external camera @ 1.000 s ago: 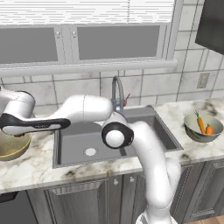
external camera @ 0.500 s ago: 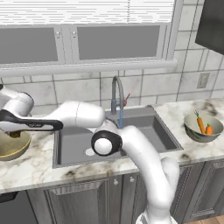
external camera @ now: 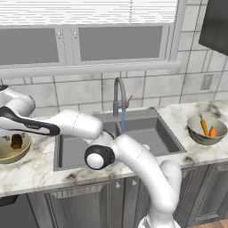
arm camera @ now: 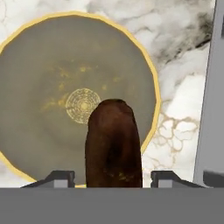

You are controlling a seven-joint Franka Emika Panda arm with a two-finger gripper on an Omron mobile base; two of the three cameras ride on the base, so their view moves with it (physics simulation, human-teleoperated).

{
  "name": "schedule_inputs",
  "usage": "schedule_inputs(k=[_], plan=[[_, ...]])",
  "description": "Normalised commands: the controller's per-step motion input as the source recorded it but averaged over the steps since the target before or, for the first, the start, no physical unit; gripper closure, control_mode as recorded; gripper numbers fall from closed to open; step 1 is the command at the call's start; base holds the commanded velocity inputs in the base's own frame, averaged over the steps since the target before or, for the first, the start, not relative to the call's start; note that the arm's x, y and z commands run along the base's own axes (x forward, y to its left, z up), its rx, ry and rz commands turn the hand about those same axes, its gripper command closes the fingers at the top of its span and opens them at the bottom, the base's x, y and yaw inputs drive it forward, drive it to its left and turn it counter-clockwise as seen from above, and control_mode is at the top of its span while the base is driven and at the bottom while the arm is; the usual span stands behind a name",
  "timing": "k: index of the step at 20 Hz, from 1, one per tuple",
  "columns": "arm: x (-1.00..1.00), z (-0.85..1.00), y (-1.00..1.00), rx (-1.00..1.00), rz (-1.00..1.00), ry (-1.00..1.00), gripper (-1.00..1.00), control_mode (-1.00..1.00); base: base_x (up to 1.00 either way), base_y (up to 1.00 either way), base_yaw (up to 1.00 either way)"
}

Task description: Pick the carrots from the sink and place them in one bowl. Place the sweet potato in the other bowl. Then turn off the sink faucet.

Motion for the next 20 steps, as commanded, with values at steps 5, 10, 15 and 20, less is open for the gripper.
schedule_inputs(k=[5,10,15,20], plan=[[0.18,0.01,0.42,0.00,-0.07,0.10,-1.00,-1.00,0.00,0.00,0.00],[-0.44,0.54,-0.08,0.00,-0.12,0.03,-1.00,-1.00,0.00,0.00,0.00],[-0.99,1.00,-0.63,0.00,-0.08,0.00,-1.00,-1.00,0.00,0.00,0.00],[-0.74,0.85,-0.82,0.01,-0.01,0.00,-1.00,-1.00,0.00,0.00,0.00]])
